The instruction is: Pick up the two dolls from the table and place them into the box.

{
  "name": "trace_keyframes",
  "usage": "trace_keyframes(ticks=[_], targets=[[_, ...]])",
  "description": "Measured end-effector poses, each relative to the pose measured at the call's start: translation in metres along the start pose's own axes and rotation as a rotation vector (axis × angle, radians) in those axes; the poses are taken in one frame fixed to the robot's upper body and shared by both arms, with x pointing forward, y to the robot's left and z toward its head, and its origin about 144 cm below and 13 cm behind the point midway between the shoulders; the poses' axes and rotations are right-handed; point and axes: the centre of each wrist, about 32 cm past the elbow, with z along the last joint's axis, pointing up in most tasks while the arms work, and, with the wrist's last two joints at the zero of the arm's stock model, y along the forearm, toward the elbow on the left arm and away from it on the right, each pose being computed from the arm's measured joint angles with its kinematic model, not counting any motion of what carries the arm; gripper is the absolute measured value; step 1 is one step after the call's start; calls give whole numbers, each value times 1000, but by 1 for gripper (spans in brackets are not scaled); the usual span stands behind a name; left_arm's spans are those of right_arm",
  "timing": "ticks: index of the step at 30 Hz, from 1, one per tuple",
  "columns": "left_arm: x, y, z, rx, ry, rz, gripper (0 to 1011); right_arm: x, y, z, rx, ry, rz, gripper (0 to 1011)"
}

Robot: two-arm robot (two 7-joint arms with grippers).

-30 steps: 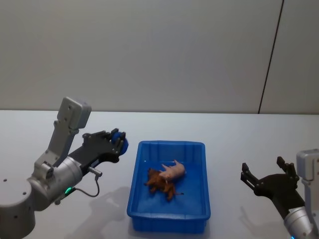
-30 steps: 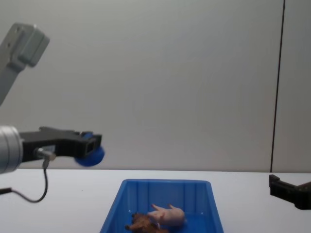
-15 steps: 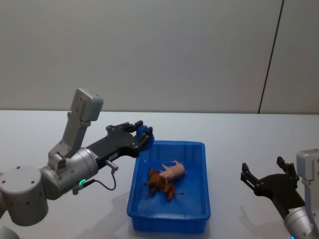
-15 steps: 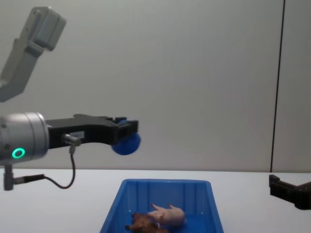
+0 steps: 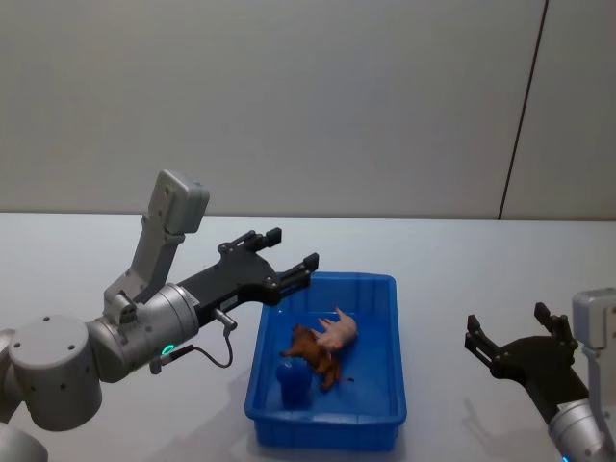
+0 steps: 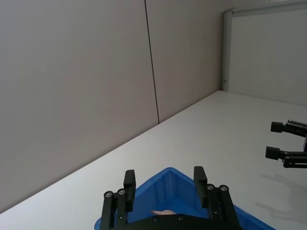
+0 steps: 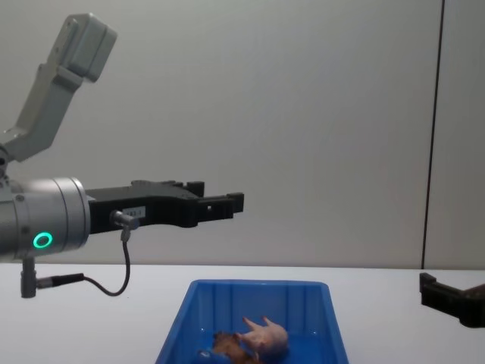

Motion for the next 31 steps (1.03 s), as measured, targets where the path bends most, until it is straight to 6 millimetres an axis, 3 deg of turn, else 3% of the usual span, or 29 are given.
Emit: trace_keyframes(ticks=[2,11,31], targets=[[-1,1,0,1,-3,10,799,0,0,0,0,0,0,1001],[-5,11,-1,11,-38,101,1001,0,0,0,0,0,0,1001],[-13,31,-4,19,-104,249,1001,0,0,0,0,0,0,1001]])
